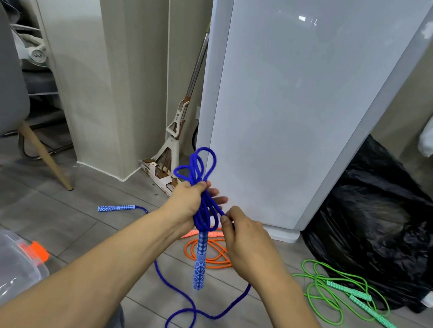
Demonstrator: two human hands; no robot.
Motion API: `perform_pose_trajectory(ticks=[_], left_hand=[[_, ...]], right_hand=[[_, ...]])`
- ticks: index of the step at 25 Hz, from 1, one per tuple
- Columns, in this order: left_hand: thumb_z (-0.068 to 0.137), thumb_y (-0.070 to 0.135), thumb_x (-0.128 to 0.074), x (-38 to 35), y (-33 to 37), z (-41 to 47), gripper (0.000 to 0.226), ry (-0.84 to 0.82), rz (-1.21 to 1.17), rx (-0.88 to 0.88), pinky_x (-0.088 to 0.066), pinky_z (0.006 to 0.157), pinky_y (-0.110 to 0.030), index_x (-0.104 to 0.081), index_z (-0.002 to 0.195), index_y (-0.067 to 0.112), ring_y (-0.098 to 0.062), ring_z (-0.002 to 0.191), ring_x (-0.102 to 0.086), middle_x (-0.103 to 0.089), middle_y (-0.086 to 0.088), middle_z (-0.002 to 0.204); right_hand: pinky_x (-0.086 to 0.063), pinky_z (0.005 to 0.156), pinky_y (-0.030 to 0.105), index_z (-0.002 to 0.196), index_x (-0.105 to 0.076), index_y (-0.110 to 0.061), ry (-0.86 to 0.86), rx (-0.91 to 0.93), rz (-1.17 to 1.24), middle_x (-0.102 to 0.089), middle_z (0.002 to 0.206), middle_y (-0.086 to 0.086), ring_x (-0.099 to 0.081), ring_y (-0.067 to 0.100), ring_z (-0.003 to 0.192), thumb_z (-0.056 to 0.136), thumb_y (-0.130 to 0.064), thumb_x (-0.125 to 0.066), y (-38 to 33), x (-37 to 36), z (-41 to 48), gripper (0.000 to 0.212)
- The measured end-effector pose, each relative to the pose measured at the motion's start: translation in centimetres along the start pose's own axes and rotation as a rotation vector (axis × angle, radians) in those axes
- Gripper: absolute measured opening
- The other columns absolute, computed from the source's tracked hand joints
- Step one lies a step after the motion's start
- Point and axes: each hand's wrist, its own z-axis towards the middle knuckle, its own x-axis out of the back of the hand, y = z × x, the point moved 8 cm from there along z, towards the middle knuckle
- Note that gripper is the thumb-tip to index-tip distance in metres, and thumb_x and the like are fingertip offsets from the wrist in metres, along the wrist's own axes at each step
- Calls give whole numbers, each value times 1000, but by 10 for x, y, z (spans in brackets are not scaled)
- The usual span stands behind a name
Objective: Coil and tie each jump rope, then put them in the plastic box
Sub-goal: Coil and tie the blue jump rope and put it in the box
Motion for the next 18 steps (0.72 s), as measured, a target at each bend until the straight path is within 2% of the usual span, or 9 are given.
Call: perform_pose_trajectory(ticks=[2,4,6,8,10,13,16,18], left_hand=[[106,11,-37,10,6,11,21,34,-145,-8,-57,52,-34,-50,90,6,-19,50,-54,-51,-7,65],[106,15,-37,22,10,19,26,93,-180,-27,-45,41,-23,-48,83,11,-12,42,-42,-44,-1,58],[107,18,-36,36,20,25,28,174,-107,-104,-33,37,-17,-46,81,13,-8,36,-33,-39,1,57],[106,19,-37,51,38,32,26,248,32,-224,-29,36,-16,-46,83,12,-6,35,-31,-39,1,61],[106,21,-38,63,54,37,23,281,161,-313,-30,37,-18,-46,87,13,-6,37,-31,-41,1,63],[106,26,-39,63,62,38,21,257,356,-357,-34,42,-24,-47,91,13,-8,42,-34,-45,1,67],[106,27,-37,37,51,26,21,105,512,-351,-34,42,-24,-47,96,11,-10,44,-34,-51,-3,72],[107,25,-37,17,39,13,21,-26,577,-328,-35,44,-25,-46,101,8,-12,45,-35,-62,-5,75]], right_hand=[[-45,66,39,93,-48,-27,-47,10,-2,-59,79,-3,-54,23,77,105,-40,-34,3,0,1,22],[-40,62,33,89,-55,-27,-204,30,92,-55,70,-9,-52,12,67,104,-37,-39,5,-7,2,24],[-39,57,27,85,-61,-25,-391,-9,199,-53,60,-8,-47,8,52,103,-32,-43,11,-14,-3,27],[-39,53,25,84,-63,-19,-476,-101,267,-51,59,-4,-43,14,48,103,-29,-45,29,-11,-8,28],[-38,50,24,82,-65,-17,-417,-141,214,-51,58,-4,-42,10,46,102,-28,-48,49,6,-6,28],[-33,49,16,80,-65,-22,-148,-106,105,-54,51,-15,-44,1,45,100,-33,-53,61,42,3,26],[-36,52,15,82,-62,-25,-15,-58,139,-53,52,-25,-46,0,51,101,-33,-51,48,51,5,23],[-38,53,15,84,-60,-25,32,-35,168,-57,58,-25,-49,0,56,102,-32,-50,37,49,4,21]])
